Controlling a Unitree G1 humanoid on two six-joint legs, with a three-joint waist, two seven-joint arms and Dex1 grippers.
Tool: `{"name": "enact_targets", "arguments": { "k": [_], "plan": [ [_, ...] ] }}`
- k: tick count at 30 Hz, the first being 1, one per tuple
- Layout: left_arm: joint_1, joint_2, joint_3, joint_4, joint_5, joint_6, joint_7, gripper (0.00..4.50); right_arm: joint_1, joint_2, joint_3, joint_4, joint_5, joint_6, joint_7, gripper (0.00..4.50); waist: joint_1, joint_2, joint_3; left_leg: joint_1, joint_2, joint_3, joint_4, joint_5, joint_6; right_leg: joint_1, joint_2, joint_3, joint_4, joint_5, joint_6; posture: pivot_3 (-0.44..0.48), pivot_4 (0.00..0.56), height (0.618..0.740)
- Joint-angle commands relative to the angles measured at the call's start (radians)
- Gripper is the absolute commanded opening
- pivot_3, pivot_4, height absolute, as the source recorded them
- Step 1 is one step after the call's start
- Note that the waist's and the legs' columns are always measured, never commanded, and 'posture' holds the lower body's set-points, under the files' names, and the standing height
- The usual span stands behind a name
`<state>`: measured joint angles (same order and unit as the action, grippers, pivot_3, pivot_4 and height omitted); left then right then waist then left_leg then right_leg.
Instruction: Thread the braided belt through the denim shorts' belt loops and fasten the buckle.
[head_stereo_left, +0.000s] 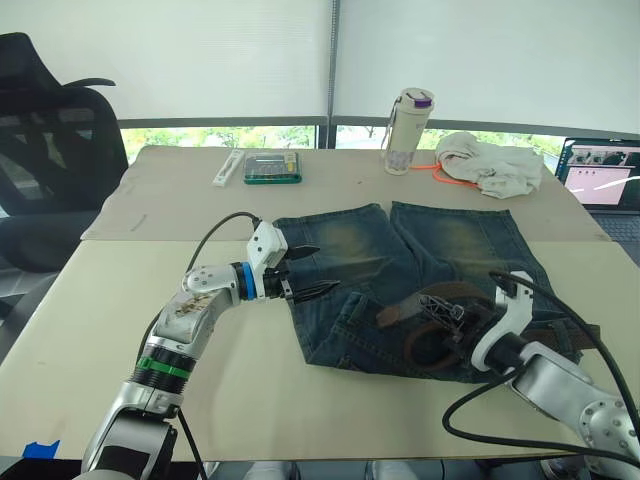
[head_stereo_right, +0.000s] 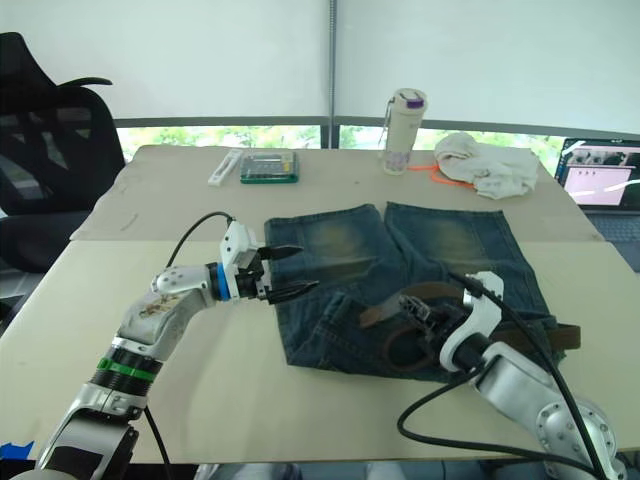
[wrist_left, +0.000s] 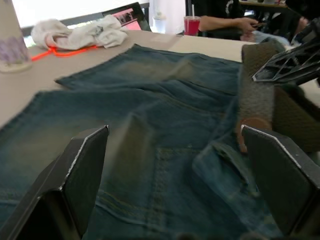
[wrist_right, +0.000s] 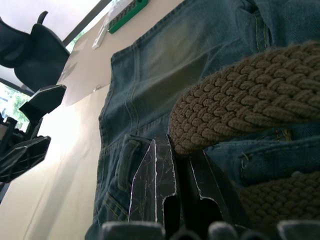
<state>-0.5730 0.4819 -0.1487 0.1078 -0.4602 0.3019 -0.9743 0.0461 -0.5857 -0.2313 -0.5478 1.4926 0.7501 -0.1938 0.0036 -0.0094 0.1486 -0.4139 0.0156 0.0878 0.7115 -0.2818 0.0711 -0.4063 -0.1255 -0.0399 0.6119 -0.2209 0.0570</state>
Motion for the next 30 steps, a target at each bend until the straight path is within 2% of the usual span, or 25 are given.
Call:
{"name": "enact_targets", "arguments": {
  "k": [1,7,10,13,18,24,30],
  "plan": [
    [0.019,0.030,0.028,-0.080,-0.030,0.069,-0.026,4.49,0.020,0.049,0.012,-0.059,-0.044,-0.043,0.026,0.00,0.001,0.000,0.000,0.000,0.000,0.000,0.000,0.000,0.001,0.000,0.000,0.000,0.000,0.000,0.000,0.000,0.150,0.737],
    [0.061,0.091,-0.003,-0.108,0.027,0.051,-0.103,4.49,-0.004,0.180,0.096,-0.049,-0.259,-0.141,0.142,0.00,0.004,0.000,0.000,0.001,-0.001,0.001,0.000,0.003,-0.005,0.000,0.001,0.000,0.000,0.000,0.000,0.000,0.150,0.737],
    [0.060,0.088,0.007,-0.108,0.030,0.058,-0.108,4.49,-0.004,0.201,0.136,-0.012,-0.430,-0.199,0.211,0.00,0.010,0.000,0.000,0.001,-0.001,0.000,0.000,0.003,-0.006,0.000,0.001,0.000,0.000,0.000,0.000,0.000,0.150,0.737],
    [0.060,0.085,0.014,-0.110,0.031,0.060,-0.113,4.49,-0.002,0.262,0.137,0.021,-0.462,-0.240,0.259,0.00,0.009,0.000,0.000,0.001,-0.001,0.000,0.000,0.003,-0.006,0.000,0.001,0.000,0.000,0.000,0.000,0.000,0.150,0.737],
    [0.068,0.086,0.014,-0.100,0.041,0.048,-0.119,4.49,-0.011,0.277,0.200,0.101,-0.617,-0.268,0.363,0.00,0.006,0.000,0.000,0.001,-0.001,0.000,0.000,0.004,-0.007,-0.001,0.001,0.000,0.001,0.000,0.000,0.000,0.150,0.737],
    [0.076,0.080,0.028,-0.095,0.042,0.056,-0.111,4.49,-0.074,0.301,0.246,0.158,-0.648,-0.200,0.420,0.00,0.003,0.000,0.000,0.002,-0.001,0.000,0.000,0.004,-0.008,-0.001,0.002,0.001,0.001,0.000,-0.001,0.000,0.150,0.737],
    [0.112,0.083,0.039,-0.105,0.055,0.051,-0.097,4.49,-0.169,0.313,0.235,0.256,-0.620,-0.002,0.351,0.00,-0.004,0.000,0.000,0.004,0.000,0.000,-0.001,0.005,-0.009,0.000,0.002,0.001,0.002,0.000,-0.001,0.000,0.150,0.737]
  ]
}}
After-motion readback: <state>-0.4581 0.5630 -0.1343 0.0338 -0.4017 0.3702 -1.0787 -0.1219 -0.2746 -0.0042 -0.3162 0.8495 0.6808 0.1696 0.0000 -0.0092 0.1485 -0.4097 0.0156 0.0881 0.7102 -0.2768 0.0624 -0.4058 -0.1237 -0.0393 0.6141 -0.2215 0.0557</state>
